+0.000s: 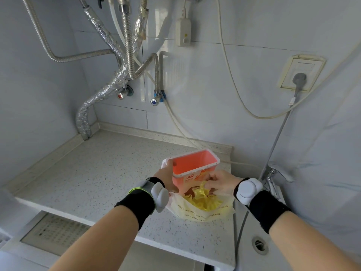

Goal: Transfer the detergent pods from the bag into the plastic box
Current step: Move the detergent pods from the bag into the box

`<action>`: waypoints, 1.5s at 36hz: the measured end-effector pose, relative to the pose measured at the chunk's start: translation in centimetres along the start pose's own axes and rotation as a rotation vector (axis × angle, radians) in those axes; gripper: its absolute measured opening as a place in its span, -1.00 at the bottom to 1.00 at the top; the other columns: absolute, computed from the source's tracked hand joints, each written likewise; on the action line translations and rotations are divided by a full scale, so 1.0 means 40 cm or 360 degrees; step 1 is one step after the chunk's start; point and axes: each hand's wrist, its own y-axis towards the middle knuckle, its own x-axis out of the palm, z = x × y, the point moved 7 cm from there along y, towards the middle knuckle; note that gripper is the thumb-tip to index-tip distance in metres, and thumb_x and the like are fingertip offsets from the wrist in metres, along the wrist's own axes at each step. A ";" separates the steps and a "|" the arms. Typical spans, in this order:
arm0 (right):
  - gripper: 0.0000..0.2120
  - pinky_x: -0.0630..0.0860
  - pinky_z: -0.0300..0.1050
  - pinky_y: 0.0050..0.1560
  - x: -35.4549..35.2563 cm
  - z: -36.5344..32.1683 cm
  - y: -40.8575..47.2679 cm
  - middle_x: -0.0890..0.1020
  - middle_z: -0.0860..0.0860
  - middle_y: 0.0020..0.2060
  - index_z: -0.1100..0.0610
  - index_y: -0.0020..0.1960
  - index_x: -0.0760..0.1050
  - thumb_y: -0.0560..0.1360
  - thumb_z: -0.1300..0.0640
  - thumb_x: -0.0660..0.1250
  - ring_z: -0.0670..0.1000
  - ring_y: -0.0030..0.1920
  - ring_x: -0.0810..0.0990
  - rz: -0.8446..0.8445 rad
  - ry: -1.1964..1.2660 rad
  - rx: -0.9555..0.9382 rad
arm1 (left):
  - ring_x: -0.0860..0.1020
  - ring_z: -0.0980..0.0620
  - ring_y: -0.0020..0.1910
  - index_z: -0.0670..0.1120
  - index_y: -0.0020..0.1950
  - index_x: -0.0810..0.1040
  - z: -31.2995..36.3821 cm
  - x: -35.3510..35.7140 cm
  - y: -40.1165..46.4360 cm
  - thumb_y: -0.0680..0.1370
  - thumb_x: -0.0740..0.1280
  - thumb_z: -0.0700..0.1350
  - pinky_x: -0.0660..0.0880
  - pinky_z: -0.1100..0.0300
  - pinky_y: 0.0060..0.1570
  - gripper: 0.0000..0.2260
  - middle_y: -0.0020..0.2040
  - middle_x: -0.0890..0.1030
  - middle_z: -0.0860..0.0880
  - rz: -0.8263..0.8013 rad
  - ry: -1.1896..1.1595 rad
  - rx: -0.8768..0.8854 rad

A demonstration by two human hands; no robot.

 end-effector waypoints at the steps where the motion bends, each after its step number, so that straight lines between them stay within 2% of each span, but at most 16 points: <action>1: -0.88 0.58 -0.24 -0.26 -0.005 -0.008 -0.003 0.58 0.09 -0.25 0.19 -0.19 0.51 0.45 0.38 0.32 0.01 -0.27 0.56 0.0028 0.0058 -0.0014 | 0.63 -0.13 -0.19 0.09 0.35 0.05 0.002 0.002 0.000 0.37 0.46 -0.20 0.64 -0.04 -0.15 -0.26 0.13 0.49 -0.13 -0.0004 0.0006 -0.0001; 7: -0.85 0.62 -0.18 -0.27 -0.057 -0.138 0.008 0.61 0.12 -0.24 0.22 -0.15 0.50 0.47 0.43 0.26 0.03 -0.26 0.64 0.0231 0.0501 -0.0312 | 0.61 -0.11 -0.18 0.05 0.35 0.07 -0.002 -0.002 -0.001 0.39 0.45 -0.20 0.60 0.02 -0.14 -0.29 0.09 0.49 -0.11 0.0012 0.0022 -0.0005; 10: -0.89 0.59 -0.10 -0.05 -0.065 -0.194 0.027 0.61 0.09 -0.17 0.17 -0.07 0.55 0.45 0.33 0.35 0.03 -0.18 0.62 0.0308 0.0213 -0.0387 | 0.63 -0.14 -0.11 0.05 0.37 0.06 0.001 0.001 -0.001 0.39 0.46 -0.19 0.61 -0.03 -0.07 -0.26 0.16 0.51 -0.14 -0.0001 0.0059 -0.0013; 14: -0.69 0.48 -0.22 -0.04 -0.042 -0.223 0.066 0.58 0.03 -0.06 0.14 0.13 0.57 0.40 0.18 0.45 -0.02 -0.07 0.54 0.0361 -0.0493 -0.0340 | 0.63 -0.15 -0.09 0.02 0.40 0.04 0.001 -0.002 -0.001 0.38 0.48 -0.18 0.60 -0.07 -0.03 -0.23 0.14 0.54 -0.16 0.0010 0.0082 -0.0027; 18: -0.71 0.57 0.04 0.03 -0.028 -0.212 0.089 0.58 0.08 -0.12 0.11 0.11 0.57 0.39 0.21 0.45 0.05 -0.14 0.58 0.0322 -0.0523 -0.0296 | 0.63 -0.15 -0.06 0.01 0.43 -0.01 0.004 -0.001 -0.001 0.39 0.47 -0.18 0.60 -0.05 -0.03 -0.19 0.12 0.55 -0.16 0.0006 0.0095 -0.0026; 24: -0.76 0.51 -0.09 -0.21 -0.074 -0.198 0.087 0.51 0.03 -0.20 0.12 0.10 0.52 0.43 0.17 0.40 0.03 -0.33 0.56 0.0479 -0.0490 -0.0265 | 0.63 -0.14 -0.06 0.04 0.45 -0.04 0.005 -0.001 -0.004 0.40 0.47 -0.17 0.60 -0.03 -0.02 -0.16 0.14 0.55 -0.16 0.0003 0.0088 -0.0030; 30: -0.69 0.29 -0.26 -0.33 -0.121 -0.195 0.073 0.47 -0.09 -0.26 0.11 0.13 0.56 0.44 0.01 0.40 -0.02 -0.21 0.47 0.0595 -0.0726 -0.0171 | 0.62 -0.13 -0.12 0.03 0.45 -0.06 0.007 -0.002 -0.004 0.41 0.44 -0.21 0.60 0.01 -0.08 -0.18 0.11 0.54 -0.16 -0.0001 0.0083 -0.0004; 36: -0.72 0.37 -0.23 -0.03 -0.128 -0.189 0.048 0.62 0.02 0.05 0.11 0.11 0.60 0.47 -0.01 0.35 0.03 0.08 0.56 0.0622 -0.0807 -0.0139 | 0.60 -0.11 -0.14 0.04 0.45 -0.06 0.009 -0.001 -0.004 0.41 0.43 -0.20 0.60 0.00 -0.07 -0.19 0.10 0.52 -0.14 -0.0027 0.0072 0.0000; 39: -0.76 0.41 -0.20 -0.05 -0.140 -0.191 0.027 0.66 0.04 0.05 0.13 0.04 0.63 0.49 0.02 0.32 0.06 0.05 0.59 0.0688 -0.0845 -0.0146 | 0.57 -0.04 -0.22 0.04 0.45 -0.04 0.008 0.000 -0.001 0.43 0.40 -0.19 0.57 0.07 -0.21 -0.23 0.09 0.48 -0.11 -0.0033 -0.0008 -0.0009; 41: -0.78 0.47 -0.12 -0.11 -0.145 -0.193 0.010 0.69 0.07 -0.13 0.18 -0.12 0.65 0.48 0.05 0.32 0.08 -0.09 0.63 0.0710 -0.0834 -0.0187 | 0.55 -0.03 -0.23 0.04 0.45 -0.03 0.008 0.000 0.000 0.43 0.40 -0.21 0.57 0.09 -0.21 -0.23 0.09 0.46 -0.10 -0.0032 -0.0040 -0.0015; 43: -0.79 0.47 -0.15 -0.26 -0.122 -0.184 -0.004 0.65 0.04 -0.35 0.16 -0.28 0.62 0.47 0.08 0.34 0.02 -0.31 0.60 0.0532 -0.0788 -0.0205 | 0.55 -0.03 -0.22 0.03 0.45 -0.02 0.008 0.003 0.002 0.43 0.40 -0.22 0.55 0.12 -0.22 -0.24 0.09 0.45 -0.09 -0.0033 -0.0049 -0.0018; 46: -0.86 0.43 -0.32 -0.41 -0.024 -0.134 -0.027 0.64 -0.01 -0.37 0.16 -0.16 0.63 0.47 0.10 0.36 -0.11 -0.43 0.53 0.0019 -0.0700 -0.0103 | 0.55 -0.07 -0.16 0.01 0.46 -0.03 0.007 0.007 0.004 0.42 0.41 -0.22 0.51 0.11 -0.18 -0.21 0.20 0.44 -0.14 -0.0048 -0.0052 -0.0027; 48: -0.87 0.48 -0.31 -0.28 0.033 -0.089 -0.029 0.66 -0.01 -0.23 0.17 -0.05 0.62 0.45 0.14 0.39 -0.07 -0.29 0.57 -0.0159 -0.0795 -0.0052 | 0.55 -0.09 -0.13 0.02 0.47 -0.04 0.007 0.006 0.004 0.41 0.43 -0.22 0.53 0.09 -0.14 -0.18 0.25 0.42 -0.15 -0.0051 -0.0040 -0.0029; 50: -0.72 0.49 -0.19 0.02 0.080 -0.047 -0.017 0.64 0.03 0.03 0.15 0.13 0.57 0.43 0.14 0.42 0.01 -0.02 0.58 -0.0291 -0.1043 -0.0040 | 0.55 -0.08 -0.15 0.03 0.46 -0.05 0.006 0.007 0.006 0.41 0.43 -0.20 0.54 0.09 -0.15 -0.18 0.24 0.42 -0.14 -0.0054 -0.0053 -0.0036; 52: -0.59 0.41 -0.13 0.21 0.114 -0.011 -0.002 0.53 0.03 0.24 0.11 0.26 0.49 0.42 0.14 0.42 0.00 0.17 0.50 -0.0414 -0.1178 -0.0023 | 0.54 -0.03 -0.21 0.05 0.46 -0.04 0.003 0.005 0.005 0.44 0.39 -0.16 0.51 0.15 -0.25 -0.23 0.17 0.42 -0.11 -0.0048 -0.0106 -0.0058; 54: -0.55 0.32 -0.08 0.34 0.134 0.010 0.014 0.45 -0.02 0.33 0.05 0.30 0.46 0.42 0.15 0.40 -0.02 0.29 0.41 -0.0416 -0.1277 -0.0105 | 0.55 -0.05 -0.18 0.09 0.46 -0.05 0.004 0.004 0.005 0.41 0.42 -0.17 0.51 0.13 -0.22 -0.20 0.18 0.43 -0.11 -0.0050 -0.0059 -0.0059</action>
